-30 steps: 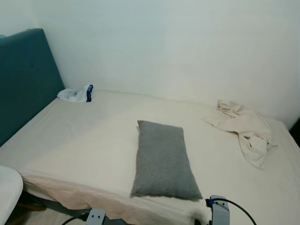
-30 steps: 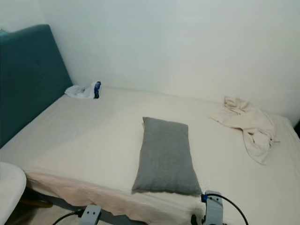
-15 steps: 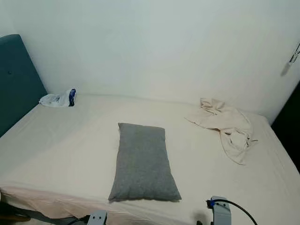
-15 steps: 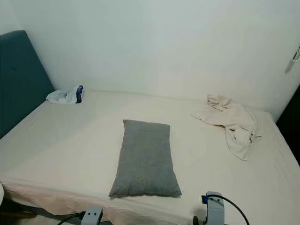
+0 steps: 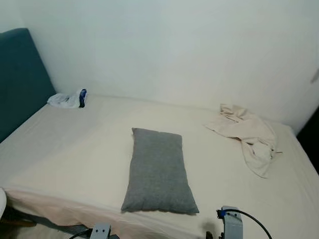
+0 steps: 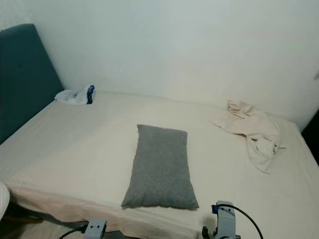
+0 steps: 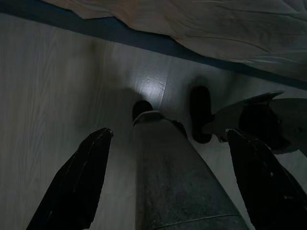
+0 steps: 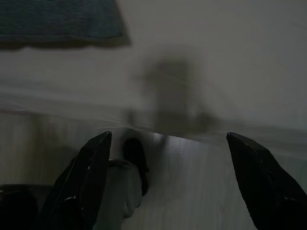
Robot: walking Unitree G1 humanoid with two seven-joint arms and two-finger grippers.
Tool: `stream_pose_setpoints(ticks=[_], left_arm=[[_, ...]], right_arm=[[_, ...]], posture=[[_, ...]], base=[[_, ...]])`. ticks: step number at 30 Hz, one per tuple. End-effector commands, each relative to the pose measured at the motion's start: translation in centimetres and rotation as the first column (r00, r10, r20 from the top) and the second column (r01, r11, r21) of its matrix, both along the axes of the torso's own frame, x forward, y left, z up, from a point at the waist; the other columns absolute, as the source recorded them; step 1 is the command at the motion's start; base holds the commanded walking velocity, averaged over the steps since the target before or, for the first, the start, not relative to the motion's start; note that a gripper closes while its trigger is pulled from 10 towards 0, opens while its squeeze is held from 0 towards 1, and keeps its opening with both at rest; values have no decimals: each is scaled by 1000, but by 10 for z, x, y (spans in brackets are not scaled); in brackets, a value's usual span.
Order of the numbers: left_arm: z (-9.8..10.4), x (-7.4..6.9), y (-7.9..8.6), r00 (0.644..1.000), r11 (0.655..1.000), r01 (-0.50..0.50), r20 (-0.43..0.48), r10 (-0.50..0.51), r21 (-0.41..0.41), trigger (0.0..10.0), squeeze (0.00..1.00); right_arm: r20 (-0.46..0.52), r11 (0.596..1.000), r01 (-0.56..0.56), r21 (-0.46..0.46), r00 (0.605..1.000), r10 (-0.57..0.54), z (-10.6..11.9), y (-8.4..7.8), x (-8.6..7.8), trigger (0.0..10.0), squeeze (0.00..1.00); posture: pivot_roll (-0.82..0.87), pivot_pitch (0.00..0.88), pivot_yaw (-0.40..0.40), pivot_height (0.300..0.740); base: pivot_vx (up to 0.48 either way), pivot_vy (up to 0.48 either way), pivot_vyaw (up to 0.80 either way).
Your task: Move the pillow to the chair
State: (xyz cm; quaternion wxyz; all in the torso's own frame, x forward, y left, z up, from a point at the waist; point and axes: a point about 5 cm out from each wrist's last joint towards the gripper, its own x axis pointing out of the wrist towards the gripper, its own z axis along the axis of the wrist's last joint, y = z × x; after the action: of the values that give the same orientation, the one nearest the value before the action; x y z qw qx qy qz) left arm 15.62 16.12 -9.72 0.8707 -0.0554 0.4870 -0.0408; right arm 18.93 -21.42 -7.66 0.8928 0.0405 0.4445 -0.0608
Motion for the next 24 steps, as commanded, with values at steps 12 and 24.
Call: stream_pose_setpoints(ticks=[12,24], left_arm=[[1,2,3,1000,999,-31,1,31,-27,10000,0],[2,6,-3,999,999,-42,3,42,-2,10000,0]], right_arm=[[72,999,-12,43,997,9,9,8,19,10000,0],[-24,976,-218,-7,976,218,1,19,7,10000,0]], posture=[[-71,0,5,740],[-105,0,-1,740]], base=[[0,-160,0],[0,-195,0]])
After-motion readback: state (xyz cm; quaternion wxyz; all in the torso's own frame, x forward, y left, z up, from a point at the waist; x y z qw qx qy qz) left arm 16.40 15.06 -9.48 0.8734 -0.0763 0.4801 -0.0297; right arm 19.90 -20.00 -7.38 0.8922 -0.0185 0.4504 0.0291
